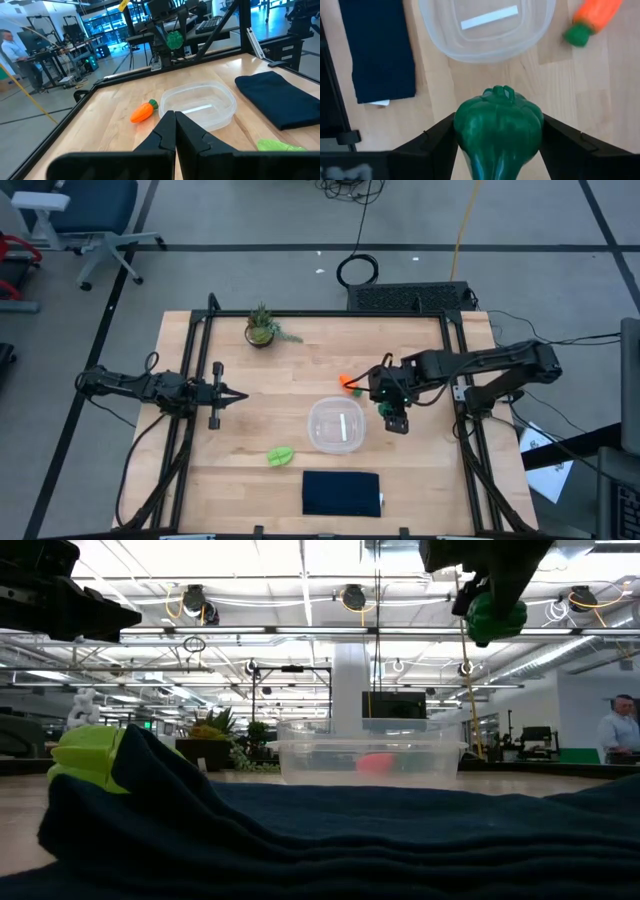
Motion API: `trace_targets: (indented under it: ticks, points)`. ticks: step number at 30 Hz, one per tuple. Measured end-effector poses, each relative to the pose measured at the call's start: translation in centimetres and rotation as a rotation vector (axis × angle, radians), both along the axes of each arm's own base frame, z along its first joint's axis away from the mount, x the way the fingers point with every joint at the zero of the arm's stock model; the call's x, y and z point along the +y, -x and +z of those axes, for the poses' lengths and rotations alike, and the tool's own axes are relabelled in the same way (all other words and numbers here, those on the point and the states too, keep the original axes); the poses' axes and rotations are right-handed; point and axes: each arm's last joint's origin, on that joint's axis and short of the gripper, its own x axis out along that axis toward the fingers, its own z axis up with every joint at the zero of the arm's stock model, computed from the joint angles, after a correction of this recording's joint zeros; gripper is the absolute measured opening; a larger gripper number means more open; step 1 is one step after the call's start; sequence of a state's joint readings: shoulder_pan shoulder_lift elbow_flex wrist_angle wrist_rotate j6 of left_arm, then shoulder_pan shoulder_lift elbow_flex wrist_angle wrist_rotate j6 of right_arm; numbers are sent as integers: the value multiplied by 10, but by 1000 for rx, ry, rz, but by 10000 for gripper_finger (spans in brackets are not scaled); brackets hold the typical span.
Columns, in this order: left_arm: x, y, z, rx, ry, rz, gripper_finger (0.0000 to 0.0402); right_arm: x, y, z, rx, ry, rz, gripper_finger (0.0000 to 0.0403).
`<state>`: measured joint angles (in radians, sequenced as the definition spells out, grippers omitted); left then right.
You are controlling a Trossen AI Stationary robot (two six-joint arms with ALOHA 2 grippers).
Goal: Pick and placing Produce into tupperware
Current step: Put the green bell pepper into the transparent bin
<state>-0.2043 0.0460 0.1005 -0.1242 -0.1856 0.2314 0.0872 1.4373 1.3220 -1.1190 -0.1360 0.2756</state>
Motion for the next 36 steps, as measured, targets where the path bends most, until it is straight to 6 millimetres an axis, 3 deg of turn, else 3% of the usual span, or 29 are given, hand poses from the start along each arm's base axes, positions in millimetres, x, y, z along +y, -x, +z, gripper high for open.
trace_targets:
  ticks: [12, 24, 36]
  points:
    - [0, 0, 0, -4, 1, 0, 1, -1, -34, -26, -47, -5, 82, 229]
    - [0, 0, 1, -7, 1, 0, 1, 0, -76, -24, -94, 24, 174, 228]
    - [0, 0, 1, -6, 1, 0, 1, 2, -112, -58, -137, 58, 278, 228]
